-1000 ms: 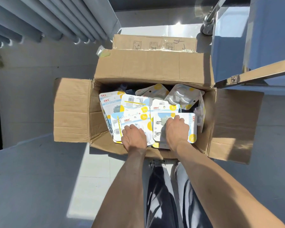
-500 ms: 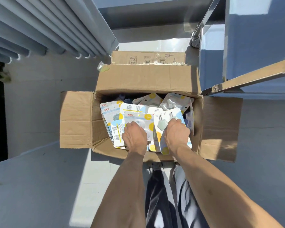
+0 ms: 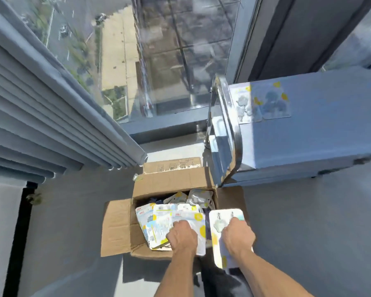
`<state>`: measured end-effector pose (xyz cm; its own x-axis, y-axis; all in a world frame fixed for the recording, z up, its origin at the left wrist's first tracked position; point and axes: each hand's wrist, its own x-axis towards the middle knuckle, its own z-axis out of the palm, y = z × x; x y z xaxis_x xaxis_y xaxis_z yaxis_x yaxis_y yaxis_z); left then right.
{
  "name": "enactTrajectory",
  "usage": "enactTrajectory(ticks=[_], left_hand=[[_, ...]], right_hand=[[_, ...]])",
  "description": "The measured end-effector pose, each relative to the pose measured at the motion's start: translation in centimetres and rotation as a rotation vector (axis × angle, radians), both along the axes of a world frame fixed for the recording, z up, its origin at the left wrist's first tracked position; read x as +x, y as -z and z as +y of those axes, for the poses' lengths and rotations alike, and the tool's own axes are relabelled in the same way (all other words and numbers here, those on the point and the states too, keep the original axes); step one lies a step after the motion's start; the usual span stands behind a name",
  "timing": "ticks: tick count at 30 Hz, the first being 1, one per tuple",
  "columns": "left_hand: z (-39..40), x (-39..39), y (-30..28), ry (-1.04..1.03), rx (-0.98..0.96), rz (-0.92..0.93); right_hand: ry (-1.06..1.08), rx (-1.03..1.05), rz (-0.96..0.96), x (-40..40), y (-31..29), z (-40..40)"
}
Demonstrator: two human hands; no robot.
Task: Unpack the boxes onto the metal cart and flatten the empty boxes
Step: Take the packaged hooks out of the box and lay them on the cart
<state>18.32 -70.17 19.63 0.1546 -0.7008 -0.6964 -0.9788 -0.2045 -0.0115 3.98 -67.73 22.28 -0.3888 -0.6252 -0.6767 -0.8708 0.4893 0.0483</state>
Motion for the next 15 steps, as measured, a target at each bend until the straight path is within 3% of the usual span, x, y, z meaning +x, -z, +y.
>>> enactTrajectory(ticks=[3,8,15], left_hand=[[-0.1,-4.9,-6.1,0.056,0.027,0.063],[-1.2,-14.8,-12.9,0.174,-0.053,0.132],[-7.4,-27.6,-14.8,0.256,-0.233,0.221]], right_hand=[[0.147,0.092,-0.076,-3.9,-3.5,2.7],[0.437,-0.172,0.069,-13.5,-11.5,2.1],[0.495,-0.25,0.037,-27.2,-14.2,-4.9]])
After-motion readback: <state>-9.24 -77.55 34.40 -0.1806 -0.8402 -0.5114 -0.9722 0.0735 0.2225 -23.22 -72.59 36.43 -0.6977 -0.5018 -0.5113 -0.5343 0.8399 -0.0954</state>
